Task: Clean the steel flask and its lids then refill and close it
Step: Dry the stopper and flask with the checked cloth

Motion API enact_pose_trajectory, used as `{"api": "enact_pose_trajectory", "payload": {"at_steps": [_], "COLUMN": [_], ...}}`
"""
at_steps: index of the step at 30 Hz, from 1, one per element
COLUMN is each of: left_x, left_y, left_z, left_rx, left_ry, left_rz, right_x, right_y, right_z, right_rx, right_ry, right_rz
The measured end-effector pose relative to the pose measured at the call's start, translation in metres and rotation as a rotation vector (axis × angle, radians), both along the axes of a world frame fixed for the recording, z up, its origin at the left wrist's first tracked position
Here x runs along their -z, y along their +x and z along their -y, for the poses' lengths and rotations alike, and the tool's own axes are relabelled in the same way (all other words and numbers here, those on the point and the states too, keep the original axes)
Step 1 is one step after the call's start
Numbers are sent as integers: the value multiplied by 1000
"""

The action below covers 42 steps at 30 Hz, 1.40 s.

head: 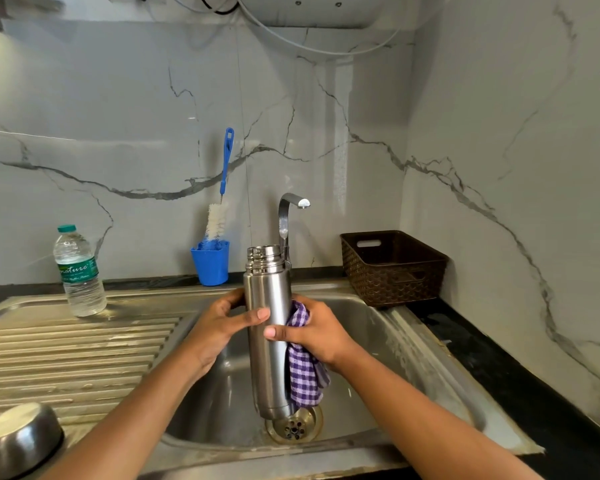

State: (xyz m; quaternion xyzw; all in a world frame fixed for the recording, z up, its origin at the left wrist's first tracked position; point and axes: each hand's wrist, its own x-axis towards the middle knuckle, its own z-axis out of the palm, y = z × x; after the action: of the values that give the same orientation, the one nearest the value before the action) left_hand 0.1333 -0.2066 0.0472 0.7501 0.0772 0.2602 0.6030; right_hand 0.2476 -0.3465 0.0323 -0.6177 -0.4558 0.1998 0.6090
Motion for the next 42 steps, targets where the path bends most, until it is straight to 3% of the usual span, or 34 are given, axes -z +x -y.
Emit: {"api": "enact_pose_trajectory", "payload": {"at_steps": [5, 8, 10, 12, 20, 25, 32, 42], "left_x": [6, 5, 6, 9, 0, -24, -86, -59], "left_y": [5, 8, 7, 6, 7, -10, -84, -166], "left_z": [2, -1, 0, 3, 13, -8, -82, -142], "left_rx": [-116, -194, -226, -219, -392, -554, -660, -873], "left_ry": [-39, -5, 111, 263, 589, 559, 321, 239], "left_rz": [69, 76, 24, -51, -45, -76, -51, -137], "right_x": [-10, -19, -24, -26, -42, -47, -47, -40], "right_y": [4, 23, 30, 25, 26, 21, -6, -64], "right_z": [8, 17, 18, 14, 33, 31, -5, -59], "right_rx": [93, 265, 298, 243, 145, 157, 211, 259], "right_ry": [-61, 96, 229, 236, 288, 241, 165, 91], "right_rz": [144, -102, -247, -290, -256, -312, -295, -299]}}
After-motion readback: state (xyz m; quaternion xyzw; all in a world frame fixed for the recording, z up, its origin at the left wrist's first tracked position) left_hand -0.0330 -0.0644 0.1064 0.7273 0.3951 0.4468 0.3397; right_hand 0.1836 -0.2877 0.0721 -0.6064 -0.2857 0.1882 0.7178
